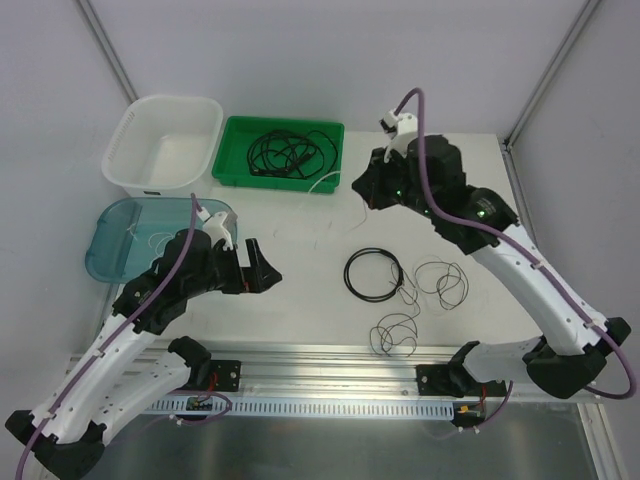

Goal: Untangle the cables

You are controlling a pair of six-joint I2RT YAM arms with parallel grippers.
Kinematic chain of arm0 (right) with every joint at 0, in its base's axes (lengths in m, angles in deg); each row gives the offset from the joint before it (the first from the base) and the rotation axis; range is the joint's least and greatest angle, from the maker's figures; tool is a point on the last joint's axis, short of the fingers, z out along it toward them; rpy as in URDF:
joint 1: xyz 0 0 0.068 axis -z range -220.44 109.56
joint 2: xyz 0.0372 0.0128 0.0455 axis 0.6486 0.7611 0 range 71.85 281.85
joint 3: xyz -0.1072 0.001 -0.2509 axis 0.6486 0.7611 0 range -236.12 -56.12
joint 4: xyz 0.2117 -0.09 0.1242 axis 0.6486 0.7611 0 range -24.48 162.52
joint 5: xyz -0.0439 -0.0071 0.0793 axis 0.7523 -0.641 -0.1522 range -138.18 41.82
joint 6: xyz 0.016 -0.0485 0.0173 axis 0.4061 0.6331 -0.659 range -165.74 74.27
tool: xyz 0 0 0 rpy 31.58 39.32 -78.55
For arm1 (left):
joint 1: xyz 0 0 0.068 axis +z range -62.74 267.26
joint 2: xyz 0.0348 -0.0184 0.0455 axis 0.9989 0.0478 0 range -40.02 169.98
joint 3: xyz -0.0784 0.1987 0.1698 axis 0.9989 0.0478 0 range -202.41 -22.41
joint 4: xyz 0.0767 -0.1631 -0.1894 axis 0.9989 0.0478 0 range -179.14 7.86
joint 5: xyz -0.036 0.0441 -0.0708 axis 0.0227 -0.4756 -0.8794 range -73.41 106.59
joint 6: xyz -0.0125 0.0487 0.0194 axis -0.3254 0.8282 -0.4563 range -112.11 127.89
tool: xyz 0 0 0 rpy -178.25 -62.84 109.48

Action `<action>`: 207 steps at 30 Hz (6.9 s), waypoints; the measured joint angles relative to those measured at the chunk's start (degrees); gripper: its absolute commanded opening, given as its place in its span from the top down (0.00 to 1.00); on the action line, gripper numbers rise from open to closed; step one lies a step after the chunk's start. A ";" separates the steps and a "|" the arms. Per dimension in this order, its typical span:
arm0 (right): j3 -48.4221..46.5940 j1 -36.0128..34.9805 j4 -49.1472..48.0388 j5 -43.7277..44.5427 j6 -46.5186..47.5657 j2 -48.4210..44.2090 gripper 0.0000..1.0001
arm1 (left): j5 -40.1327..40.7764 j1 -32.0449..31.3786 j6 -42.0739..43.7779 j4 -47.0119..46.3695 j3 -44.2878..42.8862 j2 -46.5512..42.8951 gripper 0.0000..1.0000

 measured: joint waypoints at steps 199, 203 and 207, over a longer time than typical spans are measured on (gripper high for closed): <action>3.78 0.90 14.53 8.33 -5.27 3.13 0.99 | -4.37 21.03 26.93 -17.99 11.93 1.16 0.02; 17.38 -0.55 11.32 6.91 -6.05 5.33 0.99 | -6.03 20.04 26.34 -18.01 11.93 0.66 0.02; 21.62 -1.33 10.27 4.26 -8.04 5.03 0.99 | -9.38 16.33 22.86 -18.45 11.93 0.52 0.02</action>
